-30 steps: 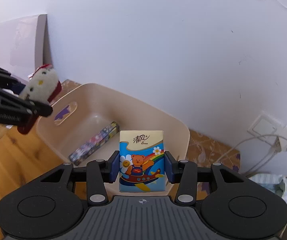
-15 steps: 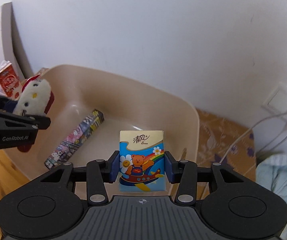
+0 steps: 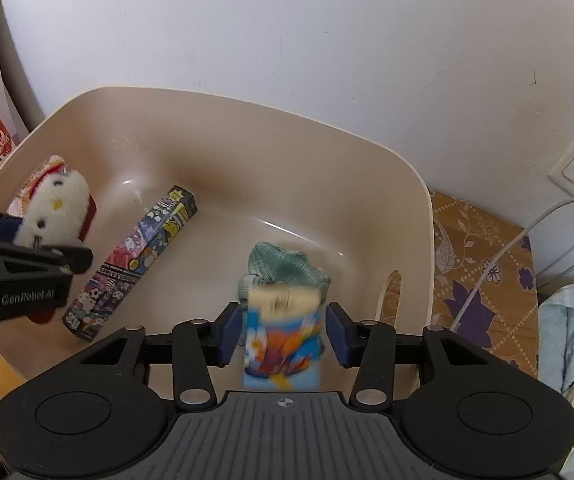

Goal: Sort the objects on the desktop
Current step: 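Carry doll and tissue pack into the basket and open both grippers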

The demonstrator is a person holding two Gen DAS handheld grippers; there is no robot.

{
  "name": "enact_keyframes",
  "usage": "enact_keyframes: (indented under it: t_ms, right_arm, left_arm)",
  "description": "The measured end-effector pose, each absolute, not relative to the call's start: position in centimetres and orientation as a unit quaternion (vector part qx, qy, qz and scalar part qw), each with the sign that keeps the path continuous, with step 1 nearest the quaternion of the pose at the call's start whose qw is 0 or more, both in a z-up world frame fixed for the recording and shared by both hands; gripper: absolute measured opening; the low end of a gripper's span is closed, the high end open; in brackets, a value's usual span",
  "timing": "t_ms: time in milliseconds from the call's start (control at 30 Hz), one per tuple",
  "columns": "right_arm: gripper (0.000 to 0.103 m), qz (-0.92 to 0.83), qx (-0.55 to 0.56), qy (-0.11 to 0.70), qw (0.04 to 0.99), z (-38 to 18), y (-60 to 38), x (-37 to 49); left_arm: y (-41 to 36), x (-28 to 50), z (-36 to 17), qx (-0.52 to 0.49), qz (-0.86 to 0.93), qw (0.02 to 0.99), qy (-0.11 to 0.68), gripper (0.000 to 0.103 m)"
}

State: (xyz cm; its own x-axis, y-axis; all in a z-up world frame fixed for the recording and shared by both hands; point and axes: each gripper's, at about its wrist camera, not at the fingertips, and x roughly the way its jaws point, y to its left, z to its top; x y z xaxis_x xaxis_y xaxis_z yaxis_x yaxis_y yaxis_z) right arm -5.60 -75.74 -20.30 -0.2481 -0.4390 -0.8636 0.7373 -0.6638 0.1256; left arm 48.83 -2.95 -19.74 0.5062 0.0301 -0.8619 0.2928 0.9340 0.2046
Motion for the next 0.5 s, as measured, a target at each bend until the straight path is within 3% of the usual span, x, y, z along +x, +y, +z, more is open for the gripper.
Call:
enact_keyframes:
  t_ms: [100,500]
  right_arm:
    - [0.078,-0.78,0.474,0.152,0.38,-19.9,-75.4,-5.6]
    - [0.098,-0.795,0.449,0.112,0.392,-16.2,-72.6,-3.9]
  left_arm:
    - [-3.0,48.3,-19.3,0.163,-0.085,0.856,0.482,0.067]
    - [-1.9,45.5,-15.9,0.142,-0.112,0.869,0.46,0.072]
